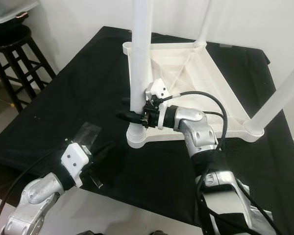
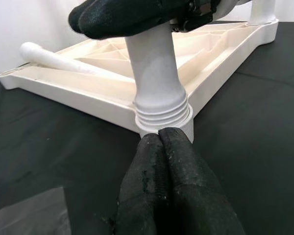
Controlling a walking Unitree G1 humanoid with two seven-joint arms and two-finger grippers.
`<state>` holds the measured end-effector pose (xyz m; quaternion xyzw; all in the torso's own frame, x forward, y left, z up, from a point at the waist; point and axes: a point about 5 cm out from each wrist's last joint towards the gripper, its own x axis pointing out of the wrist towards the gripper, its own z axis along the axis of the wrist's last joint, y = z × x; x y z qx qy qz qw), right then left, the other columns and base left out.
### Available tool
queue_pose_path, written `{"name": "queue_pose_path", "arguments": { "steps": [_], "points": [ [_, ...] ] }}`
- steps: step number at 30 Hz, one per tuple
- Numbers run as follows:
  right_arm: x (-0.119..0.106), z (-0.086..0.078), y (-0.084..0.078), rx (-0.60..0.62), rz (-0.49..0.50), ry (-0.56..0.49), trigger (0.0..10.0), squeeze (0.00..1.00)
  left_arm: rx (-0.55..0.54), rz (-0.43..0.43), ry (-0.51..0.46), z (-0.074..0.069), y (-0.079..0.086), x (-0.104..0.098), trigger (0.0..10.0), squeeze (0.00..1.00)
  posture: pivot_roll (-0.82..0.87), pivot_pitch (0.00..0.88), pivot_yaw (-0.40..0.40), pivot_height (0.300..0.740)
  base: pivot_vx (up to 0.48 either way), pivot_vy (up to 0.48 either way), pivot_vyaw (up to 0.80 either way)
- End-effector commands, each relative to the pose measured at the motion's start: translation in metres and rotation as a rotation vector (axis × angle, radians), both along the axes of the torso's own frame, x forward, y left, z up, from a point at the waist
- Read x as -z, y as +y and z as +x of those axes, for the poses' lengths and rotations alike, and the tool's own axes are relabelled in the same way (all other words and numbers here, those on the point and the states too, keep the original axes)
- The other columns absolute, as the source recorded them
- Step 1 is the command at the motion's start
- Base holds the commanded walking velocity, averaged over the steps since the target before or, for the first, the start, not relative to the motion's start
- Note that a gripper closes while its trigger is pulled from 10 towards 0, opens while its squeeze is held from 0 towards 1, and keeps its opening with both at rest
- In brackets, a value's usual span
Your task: Building children table
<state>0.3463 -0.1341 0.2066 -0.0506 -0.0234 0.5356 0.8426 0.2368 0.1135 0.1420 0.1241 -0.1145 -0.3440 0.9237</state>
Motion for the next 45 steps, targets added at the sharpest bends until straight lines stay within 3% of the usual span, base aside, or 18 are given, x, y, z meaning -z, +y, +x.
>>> {"name": "queue_pose_path", "arguments": {
  "steps": [1,4,5,7,10,17,18,19,21,25,26,27,31,39,40,41,42,45],
  "points": [
    [0.019,-0.002,-0.006,0.137,-0.021,0.057,0.0,0.00,0.011,0.016,0.010,-0.003,0.000,0.004,10.0,0.00,0.04,0.123,-0.027,0.740,0.000,0.000,0.00],
    [0.070,-0.019,-0.001,0.734,-0.099,0.172,0.0,0.00,0.013,0.021,0.010,-0.004,0.002,0.004,10.0,0.00,0.04,0.133,-0.030,0.740,0.000,0.000,0.00],
    [0.070,-0.019,-0.001,0.734,-0.099,0.172,0.0,0.00,0.013,0.021,0.010,-0.004,0.002,0.004,10.0,0.00,0.04,0.133,-0.030,0.740,0.000,0.000,0.00],
    [0.090,-0.043,0.013,0.786,-0.141,0.202,0.0,0.00,0.012,0.023,0.012,-0.003,0.003,0.004,10.0,0.00,0.04,0.130,-0.020,0.740,0.000,0.000,0.00],
    [0.078,-0.036,0.015,0.689,-0.132,0.151,0.0,0.00,0.012,0.026,0.013,-0.002,0.003,0.005,10.0,0.00,0.02,0.120,-0.024,0.740,0.000,0.000,0.00],
    [0.075,-0.026,0.012,0.678,-0.154,0.124,0.0,0.00,0.019,0.031,0.015,0.000,0.002,0.006,10.0,0.00,0.02,0.121,-0.027,0.740,0.000,0.000,0.00],
    [0.073,-0.026,0.014,0.661,-0.136,0.129,10.0,0.00,0.012,0.030,0.012,0.000,0.002,0.006,10.0,0.00,0.03,0.120,-0.022,0.740,0.000,0.000,0.00],
    [0.066,-0.027,0.018,0.645,-0.102,0.128,10.0,1.00,0.009,0.029,0.010,0.001,0.002,0.005,10.0,0.00,0.02,0.119,-0.021,0.740,0.000,0.000,0.00],
    [0.052,-0.026,0.025,0.561,-0.026,0.126,10.0,1.00,0.013,0.029,0.012,0.001,0.002,0.005,10.0,0.00,0.02,0.118,-0.015,0.740,0.000,0.000,0.00],
    [0.038,-0.026,0.030,0.429,-0.001,0.108,10.0,1.00,0.020,0.029,0.014,0.001,0.001,0.005,10.0,0.00,0.02,0.117,-0.009,0.740,0.000,0.000,0.00],
    [0.024,-0.026,0.029,0.325,0.008,0.061,10.0,0.93,0.023,0.029,0.016,0.001,0.001,0.005,10.0,0.00,0.02,0.116,-0.008,0.740,0.000,0.000,0.00],
    [0.003,-0.025,0.025,0.187,0.016,0.002,10.0,0.00,0.025,0.028,0.018,0.002,0.001,0.005,10.0,0.00,0.02,0.118,-0.009,0.740,0.000,0.000,0.00],
    [-0.009,-0.020,0.018,0.044,-0.033,-0.047,10.0,0.00,0.026,0.026,0.019,0.002,0.000,0.005,10.0,0.00,0.03,0.120,-0.012,0.740,0.000,0.000,0.00],
    [-0.015,-0.006,0.013,-0.148,-0.088,-0.009,10.0,0.00,0.029,0.023,0.022,0.000,-0.001,0.005,10.0,0.00,0.04,0.123,-0.012,0.740,0.000,0.000,0.00],
    [-0.015,-0.005,0.013,-0.171,-0.089,0.000,4.8,0.00,0.030,0.023,0.023,0.000,-0.001,0.005,10.0,0.00,0.04,0.123,-0.010,0.740,0.000,0.000,0.00],
    [-0.015,-0.004,0.013,-0.178,-0.093,0.003,1.6,0.00,0.031,0.023,0.024,0.000,-0.002,0.005,10.0,0.00,0.04,0.124,-0.011,0.740,0.000,0.000,0.00],
    [-0.016,-0.001,0.013,-0.180,-0.094,0.007,0.0,0.00,0.033,0.023,0.025,0.000,-0.002,0.005,10.0,0.00,0.04,0.124,-0.012,0.740,0.000,0.000,0.00],
    [-0.016,0.000,0.012,-0.181,-0.095,0.009,0.0,0.00,0.034,0.024,0.026,0.000,-0.002,0.005,10.0,0.00,0.04,0.124,-0.012,0.740,0.000,0.000,0.00]
  ]
}}
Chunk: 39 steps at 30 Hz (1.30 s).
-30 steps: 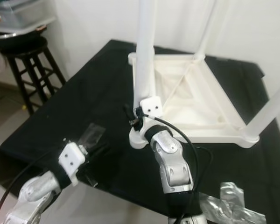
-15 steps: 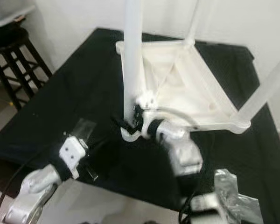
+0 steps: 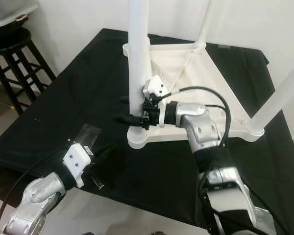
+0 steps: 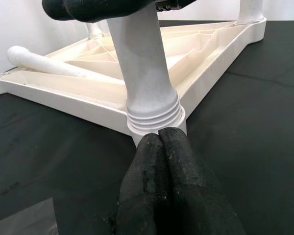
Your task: Building children table
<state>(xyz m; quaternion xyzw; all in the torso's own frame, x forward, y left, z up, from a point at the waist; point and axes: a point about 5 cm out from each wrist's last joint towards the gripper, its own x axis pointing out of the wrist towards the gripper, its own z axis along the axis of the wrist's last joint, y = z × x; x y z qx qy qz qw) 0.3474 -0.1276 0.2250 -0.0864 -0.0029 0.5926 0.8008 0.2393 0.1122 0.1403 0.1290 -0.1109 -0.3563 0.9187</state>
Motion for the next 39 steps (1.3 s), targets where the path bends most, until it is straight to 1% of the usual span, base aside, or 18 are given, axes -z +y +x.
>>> {"name": "queue_pose_path", "arguments": {
  "steps": [1,8,12,15,16,17,18,19,20,22,23,29,30,31,32,35,36,39],
  "points": [
    [0.002,0.001,0.005,-0.034,0.006,0.009,0.0,0.00,0.011,0.009,0.021,-0.003,-0.001,0.003,10.0,0.00,0.05,0.127,-0.013,0.740,0.000,0.000,0.00],
    [0.005,0.004,-0.001,0.022,0.016,-0.009,0.0,0.00,0.010,0.008,0.022,-0.003,0.000,0.003,10.0,0.00,0.04,0.129,-0.012,0.740,0.000,0.000,0.00],
    [0.018,0.003,-0.016,0.207,0.036,-0.010,0.0,0.00,0.010,0.008,0.023,-0.003,0.000,0.003,10.0,0.00,0.03,0.134,-0.015,0.740,0.000,0.000,0.00],
    [0.030,-0.001,-0.015,0.304,0.053,0.016,0.0,0.00,0.009,0.008,0.022,-0.003,0.001,0.003,10.0,0.00,0.03,0.134,-0.018,0.740,0.000,0.000,0.00],
    [0.051,-0.003,-0.012,0.622,0.074,0.012,0.0,0.00,0.008,0.009,0.022,-0.003,0.002,0.003,10.0,0.00,0.03,0.136,-0.020,0.740,0.000,0.000,0.00],
    [0.051,-0.003,-0.012,0.622,0.074,0.012,0.0,0.00,0.008,0.009,0.022,-0.003,0.002,0.003,10.0,0.00,0.03,0.136,-0.020,0.740,0.000,0.000,0.00],
    [0.071,-0.012,-0.008,0.839,0.083,0.088,0.0,0.00,0.007,0.009,0.021,-0.003,0.002,0.003,10.0,0.00,0.02,0.139,-0.012,0.740,0.000,0.000,0.00],
    [0.084,-0.020,-0.007,0.978,0.078,0.143,0.0,0.00,0.007,0.009,0.021,-0.002,0.003,0.002,10.0,0.00,0.02,0.140,-0.012,0.740,0.000,0.000,0.00],
    [0.084,-0.020,-0.007,0.978,0.078,0.143,0.0,0.00,0.007,0.009,0.021,-0.002,0.003,0.002,10.0,0.00,0.02,0.140,-0.012,0.740,0.000,0.000,0.00],
    [0.088,-0.034,0.017,0.896,0.051,0.091,0.0,0.00,0.008,0.011,0.021,-0.001,0.003,0.003,10.0,0.00,0.03,0.137,-0.007,0.740,0.000,0.000,0.00],
    [0.084,-0.032,0.022,0.840,0.065,0.086,0.0,0.00,0.007,0.012,0.022,-0.001,0.003,0.003,10.0,0.00,0.02,0.131,0.001,0.740,0.000,0.000,0.00],
    [0.077,-0.009,0.011,0.880,0.085,0.117,0.0,0.00,0.011,0.009,0.029,-0.001,0.003,0.003,10.0,0.00,0.03,0.133,-0.010,0.740,0.000,0.000,0.00],
    [0.071,-0.005,0.011,0.883,0.087,0.105,10.0,0.00,0.007,0.008,0.029,-0.001,0.003,0.003,10.0,0.00,0.03,0.133,-0.008,0.740,0.000,0.000,0.00],
    [0.064,-0.001,0.012,0.854,0.094,0.090,10.0,0.00,0.004,0.008,0.029,-0.001,0.003,0.003,10.0,0.00,0.04,0.133,-0.007,0.740,0.000,0.000,0.00],
    [0.053,0.000,0.016,0.765,0.117,0.069,10.0,1.00,0.004,0.008,0.029,-0.001,0.003,0.003,10.0,0.00,0.04,0.133,-0.007,0.740,0.000,0.000,0.00],
    [0.041,-0.002,0.022,0.689,0.127,0.039,10.0,1.00,0.006,0.009,0.030,-0.001,0.003,0.003,10.0,0.00,0.04,0.132,-0.006,0.740,0.000,0.000,0.00],
    [0.024,0.001,0.023,0.595,0.163,0.020,10.0,1.00,0.011,0.009,0.032,-0.001,0.002,0.003,10.0,0.00,0.04,0.131,-0.004,0.740,0.000,0.000,0.00],
    [0.010,0.001,0.022,0.486,0.183,-0.012,10.0,1.00,0.014,0.009,0.034,-0.001,0.002,0.003,10.0,0.00,0.04,0.131,-0.003,0.740,0.000,0.000,0.00]
  ]
}}
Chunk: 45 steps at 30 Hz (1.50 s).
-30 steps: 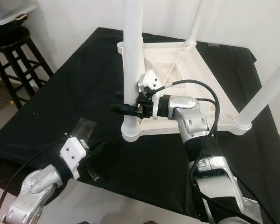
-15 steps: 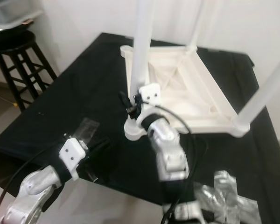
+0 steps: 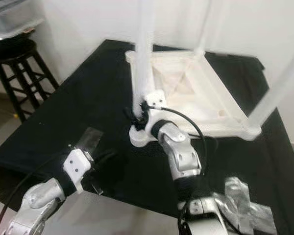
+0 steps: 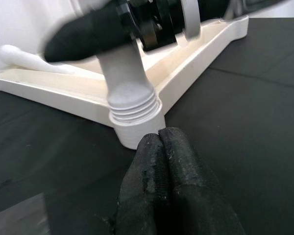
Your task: Building children table
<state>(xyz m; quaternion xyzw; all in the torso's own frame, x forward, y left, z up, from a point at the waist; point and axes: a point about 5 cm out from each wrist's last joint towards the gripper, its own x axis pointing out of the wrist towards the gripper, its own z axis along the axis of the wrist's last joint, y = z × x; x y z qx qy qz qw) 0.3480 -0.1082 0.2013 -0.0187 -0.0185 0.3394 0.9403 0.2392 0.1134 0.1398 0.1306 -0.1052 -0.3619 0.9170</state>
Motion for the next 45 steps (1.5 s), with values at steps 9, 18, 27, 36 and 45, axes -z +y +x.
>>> {"name": "queue_pose_path", "arguments": {
  "steps": [9,18,27,36,45],
  "points": [
    [-0.031,-0.002,-0.003,-0.435,-0.097,-0.097,10.0,0.00,0.006,0.001,0.025,-0.001,-0.001,0.003,10.0,0.00,0.05,0.129,-0.005,0.740,0.000,0.000,0.00],
    [-0.036,0.001,0.000,-0.602,-0.124,-0.085,0.0,0.00,0.008,0.004,0.028,-0.002,-0.002,0.003,10.0,0.00,0.06,0.127,-0.006,0.740,0.000,0.000,0.00],
    [-0.030,0.004,-0.010,-0.589,-0.115,-0.065,0.0,0.00,0.011,0.007,0.031,-0.004,-0.001,0.004,10.0,0.00,0.05,0.124,-0.006,0.740,0.000,0.000,0.00],
    [0.013,-0.003,-0.018,-0.122,-0.098,-0.003,0.0,0.00,0.011,0.012,0.034,-0.005,0.001,0.005,10.0,0.00,0.04,0.129,-0.007,0.740,0.000,0.000,0.00],
    [0.055,-0.028,-0.005,0.366,-0.090,0.063,0.0,0.00,0.011,0.020,0.035,-0.002,0.004,0.005,10.0,0.00,0.04,0.120,0.005,0.740,0.000,0.000,0.00]
  ]
}}
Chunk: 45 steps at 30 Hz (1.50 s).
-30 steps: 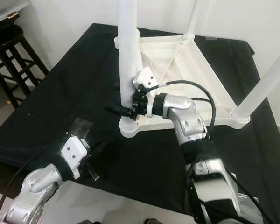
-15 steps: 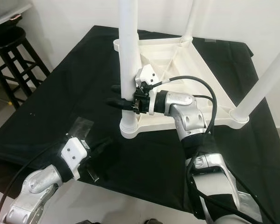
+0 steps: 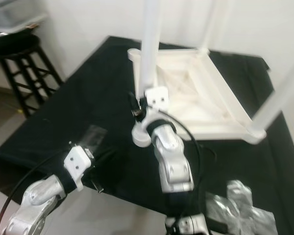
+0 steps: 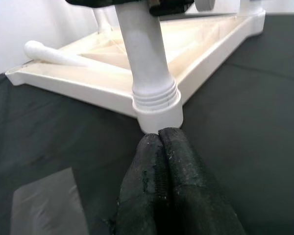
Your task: Building children table
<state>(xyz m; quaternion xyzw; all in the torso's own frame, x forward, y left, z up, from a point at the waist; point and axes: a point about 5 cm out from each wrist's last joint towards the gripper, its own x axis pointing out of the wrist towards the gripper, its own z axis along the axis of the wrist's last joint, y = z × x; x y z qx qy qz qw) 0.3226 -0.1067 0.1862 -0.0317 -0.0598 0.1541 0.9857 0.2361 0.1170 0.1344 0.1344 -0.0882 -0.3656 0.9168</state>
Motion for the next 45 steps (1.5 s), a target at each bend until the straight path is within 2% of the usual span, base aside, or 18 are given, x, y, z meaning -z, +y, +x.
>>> {"name": "queue_pose_path", "arguments": {
  "steps": [1,3,4,8,9,10,11,14,16,18,19,23,26,31,35,36,37,45],
  "points": [
    [0.042,0.003,-0.010,-0.023,-0.076,0.183,0.0,0.00,0.015,0.003,0.006,0.001,0.000,0.000,10.0,0.00,0.06,0.122,0.000,0.740,0.000,0.000,0.00],
    [0.042,0.007,-0.015,-0.005,-0.066,0.195,0.0,0.00,0.020,0.004,0.007,0.002,-0.001,0.000,10.0,0.00,0.06,0.122,0.001,0.740,0.000,0.000,0.00],
    [0.044,0.010,-0.019,0.024,-0.076,0.206,10.0,0.00,0.016,0.008,0.005,0.002,0.000,0.000,10.0,0.00,0.06,0.121,0.005,0.740,0.000,0.000,0.00],
    [0.033,0.013,-0.019,0.042,-0.103,0.150,10.0,0.00,-0.005,0.010,-0.003,0.002,0.002,-0.001,10.0,0.00,0.06,0.120,0.013,0.740,0.000,0.000,0.00],
    [0.029,0.012,-0.017,0.048,-0.104,0.130,10.0,0.91,-0.005,0.011,-0.003,0.002,0.002,-0.001,10.0,0.00,0.06,0.120,0.014,0.740,0.000,0.000,0.00],
    [0.027,0.012,-0.016,0.053,-0.104,0.120,10.0,0.91,-0.004,0.011,-0.003,0.002,0.002,-0.001,10.0,0.00,0.06,0.120,0.014,0.740,0.000,0.000,0.00],
    [0.021,0.013,-0.013,0.004,-0.075,0.107,10.0,1.00,-0.001,0.011,-0.001,0.002,0.002,-0.001,10.0,0.00,0.06,0.121,0.018,0.740,0.000,0.000,0.00],
    [0.005,0.016,-0.004,-0.206,-0.056,0.067,10.0,1.00,0.009,0.011,0.004,0.003,0.002,-0.001,10.0,0.00,0.05,0.120,0.021,0.740,0.000,0.000,0.00],
    [-0.004,0.014,0.001,-0.366,-0.118,0.029,10.0,1.00,0.013,0.011,0.005,0.003,0.001,-0.001,10.0,0.00,0.06,0.117,0.023,0.740,0.000,0.000,0.00],
    [-0.004,0.014,0.001,-0.366,-0.118,0.029,10.0,1.00,0.013,0.011,0.005,0.003,0.001,-0.001,10.0,0.00,0.06,0.117,0.023,0.740,0.000,0.000,0.00],
    [-0.007,0.012,0.004,-0.465,-0.138,0.019,10.0,0.00,0.014,0.011,0.005,0.003,0.001,-0.001,10.0,0.00,0.06,0.117,0.020,0.740,0.000,0.000,0.00],
    [-0.012,0.011,0.003,-0.736,-0.236,0.030,10.0,0.00,0.003,0.008,0.001,0.004,-0.001,-0.001,10.0,0.00,0.08,0.111,0.015,0.740,0.000,0.000,0.00],
    [-0.014,0.015,-0.001,-0.823,-0.267,0.053,10.0,0.00,-0.001,0.007,-0.001,0.004,-0.001,-0.001,10.0,0.00,0.09,0.109,0.012,0.740,0.000,0.000,0.00],
    [-0.017,0.036,-0.008,-0.836,-0.290,0.110,10.0,0.00,-0.006,0.003,-0.001,0.004,-0.002,0.000,10.0,0.00,0.11,0.107,0.006,0.740,0.000,0.000,0.00],
    [-0.019,0.040,-0.010,-0.856,-0.266,0.128,10.0,0.00,-0.007,0.001,-0.001,0.003,-0.002,-0.001,10.0,0.00,0.11,0.109,0.004,0.740,0.000,0.000,0.00],
    [-0.019,0.040,-0.011,-0.871,-0.249,0.138,5.6,0.00,-0.007,0.000,-0.001,0.003,-0.002,-0.001,10.0,0.00,0.11,0.109,0.004,0.740,0.000,0.000,0.00],
    [-0.019,0.041,-0.012,-0.885,-0.239,0.145,0.0,0.00,-0.007,0.000,-0.001,0.003,-0.001,-0.001,10.0,0.00,0.11,0.109,0.004,0.740,0.000,0.000,0.00],
    [-0.006,0.036,-0.028,-0.943,-0.195,0.197,0.0,0.00,-0.003,-0.003,0.001,0.002,-0.001,-0.001,10.0,0.00,0.10,0.117,0.007,0.740,0.000,0.000,0.00]
  ]
}}
